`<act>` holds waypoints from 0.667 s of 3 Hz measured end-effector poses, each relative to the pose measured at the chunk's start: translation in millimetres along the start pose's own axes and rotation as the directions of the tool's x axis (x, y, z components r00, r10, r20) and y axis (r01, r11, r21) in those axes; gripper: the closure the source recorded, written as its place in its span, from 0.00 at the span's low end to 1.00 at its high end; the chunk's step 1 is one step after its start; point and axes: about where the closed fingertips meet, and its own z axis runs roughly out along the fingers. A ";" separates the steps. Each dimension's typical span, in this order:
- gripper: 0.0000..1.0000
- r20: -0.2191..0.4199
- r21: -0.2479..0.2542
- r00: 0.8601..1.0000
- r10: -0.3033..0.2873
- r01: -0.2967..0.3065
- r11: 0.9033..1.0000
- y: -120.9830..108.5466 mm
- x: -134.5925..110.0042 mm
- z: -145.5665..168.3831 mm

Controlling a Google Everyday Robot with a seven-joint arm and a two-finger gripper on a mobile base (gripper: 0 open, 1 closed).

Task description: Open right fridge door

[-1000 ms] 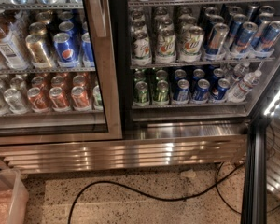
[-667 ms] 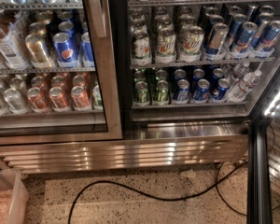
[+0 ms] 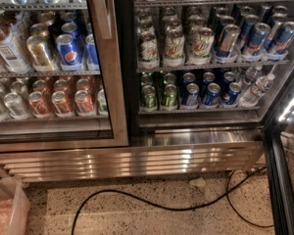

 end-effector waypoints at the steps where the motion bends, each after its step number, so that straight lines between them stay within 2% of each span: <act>1: 0.00 0.025 -0.015 0.995 -0.097 0.097 0.995 5.7 0.0 7.3; 2: 0.00 0.035 -0.068 0.991 -0.129 0.131 0.989 23.3 9.1 13.3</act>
Offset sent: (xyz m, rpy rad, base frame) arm 0.0310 0.0008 -0.0434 -0.1735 -0.0479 -0.0183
